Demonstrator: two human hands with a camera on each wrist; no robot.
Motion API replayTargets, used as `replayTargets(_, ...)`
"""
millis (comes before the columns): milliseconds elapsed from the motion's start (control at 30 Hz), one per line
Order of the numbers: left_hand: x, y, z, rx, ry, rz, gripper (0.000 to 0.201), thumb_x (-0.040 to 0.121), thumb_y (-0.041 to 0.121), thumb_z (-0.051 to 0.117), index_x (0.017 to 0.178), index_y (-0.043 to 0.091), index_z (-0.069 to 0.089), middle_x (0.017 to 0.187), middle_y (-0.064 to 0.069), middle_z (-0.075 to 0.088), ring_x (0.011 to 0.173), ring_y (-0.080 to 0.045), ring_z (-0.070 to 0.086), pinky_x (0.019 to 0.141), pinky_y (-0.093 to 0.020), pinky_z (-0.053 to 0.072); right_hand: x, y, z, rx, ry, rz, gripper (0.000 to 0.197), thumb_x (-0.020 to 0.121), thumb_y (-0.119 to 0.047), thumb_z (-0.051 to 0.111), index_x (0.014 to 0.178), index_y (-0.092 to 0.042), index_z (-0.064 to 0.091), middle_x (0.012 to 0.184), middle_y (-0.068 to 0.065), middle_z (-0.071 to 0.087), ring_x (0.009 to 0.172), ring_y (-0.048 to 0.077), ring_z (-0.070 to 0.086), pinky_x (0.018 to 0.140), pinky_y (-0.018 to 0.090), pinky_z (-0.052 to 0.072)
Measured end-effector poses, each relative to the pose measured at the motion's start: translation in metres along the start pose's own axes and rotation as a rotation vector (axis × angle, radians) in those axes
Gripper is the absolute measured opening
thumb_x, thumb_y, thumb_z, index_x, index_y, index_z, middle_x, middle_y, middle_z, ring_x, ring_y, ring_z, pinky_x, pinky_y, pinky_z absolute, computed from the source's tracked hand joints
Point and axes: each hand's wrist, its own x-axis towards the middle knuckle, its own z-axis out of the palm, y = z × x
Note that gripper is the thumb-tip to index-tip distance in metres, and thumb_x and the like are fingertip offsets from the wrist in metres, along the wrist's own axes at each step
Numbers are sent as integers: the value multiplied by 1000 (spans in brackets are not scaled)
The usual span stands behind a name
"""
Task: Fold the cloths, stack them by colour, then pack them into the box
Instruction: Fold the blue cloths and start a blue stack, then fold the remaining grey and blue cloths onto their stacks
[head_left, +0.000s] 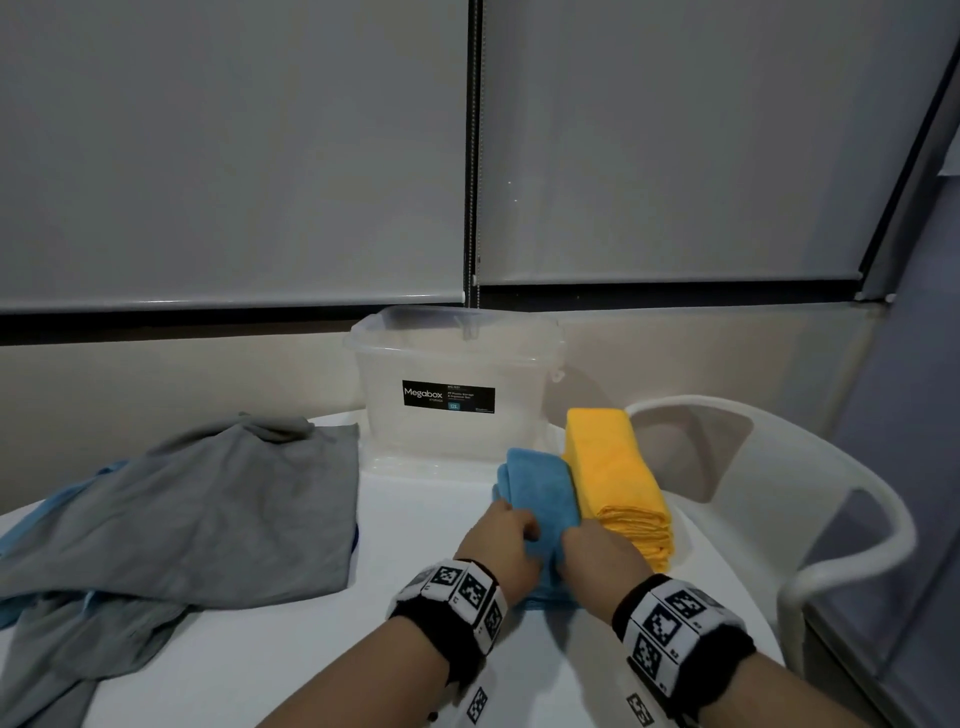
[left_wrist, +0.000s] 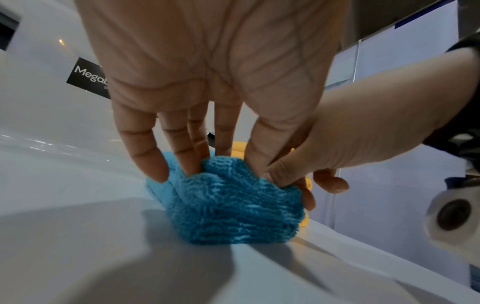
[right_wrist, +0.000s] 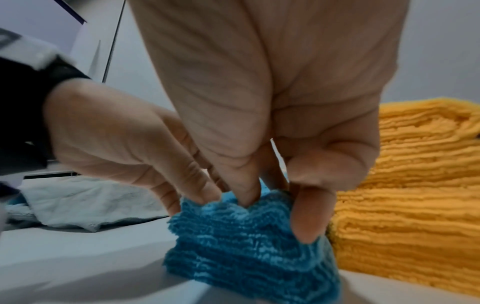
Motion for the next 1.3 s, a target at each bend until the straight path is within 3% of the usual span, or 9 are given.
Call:
replayTargets(233,-7,0,-7,73,-147,-37,23,83,20,62,100,5,68,96,-7,58,88,-21,57,86,-33,50,4,-5,-8,-108,-153,-23,22,97,-11,41,108,-7,59,120,13,60,110,28,59,84,31,46)
replayTargets(400,-25,-28,-24,33,-197,-51,26,87,24,62,110,14,69,115,-5,65,105,-20,62,91,-28,49,-3,-16,-13,-232,-126,-38,28,96,-6,38,116,-9,57,124,11,59,115,26,58,89,31,47)
replayTargets(533,-52,-67,-54,101,-174,-58,34,90,34,60,120,20,63,129,1,55,116,-14,55,96,-23,40,-13,-38,-28,-304,-9,-51,12,95,-13,42,93,-21,51,101,0,58,110,22,60,72,30,42)
replayTargets(667,-80,-112,-93,303,-20,-139,27,88,36,57,113,28,65,127,6,57,117,-16,54,100,-31,42,-6,-89,-32,-159,104,-227,16,94,-14,42,108,-18,49,112,6,55,102,26,59,50,29,26)
replayTargets(833,-108,-169,-133,461,50,-363,30,88,31,52,117,31,60,143,11,36,135,-16,29,109,-43,26,8,-162,-9,46,-115,-504,29,95,-18,43,116,-14,61,128,8,47,119,29,47,96,38,42)
replayTargets(1000,-124,-207,-150,575,-150,-484,53,90,28,51,141,19,40,154,6,21,146,-19,11,114,-57,12,14,-219,8,-35,-290,-583,19,86,-6,44,82,-21,55,109,6,36,111,32,42,79,35,29)
replayTargets(1100,-130,-218,-152,612,-292,-463,28,82,26,60,110,31,62,154,8,21,143,-17,21,112,-58,11,17,-235,7,-93,-319,-529,25,87,-4,42,107,-11,56,114,11,42,120,35,44,87,40,35)
replayTargets(1167,-133,-224,-154,578,-299,-439,14,82,24,57,93,33,57,153,7,23,138,-18,30,112,-58,12,18,-241,1,-138,-278,-495,33,92,-6,39,121,-7,54,127,15,50,121,37,48,97,40,37)
replayTargets(1300,-141,-235,-158,537,-224,-446,29,89,27,48,117,32,55,140,6,34,131,-19,36,109,-58,21,23,-243,-30,71,-7,-458,26,92,-14,42,104,-12,64,109,11,66,101,33,59,84,33,38)
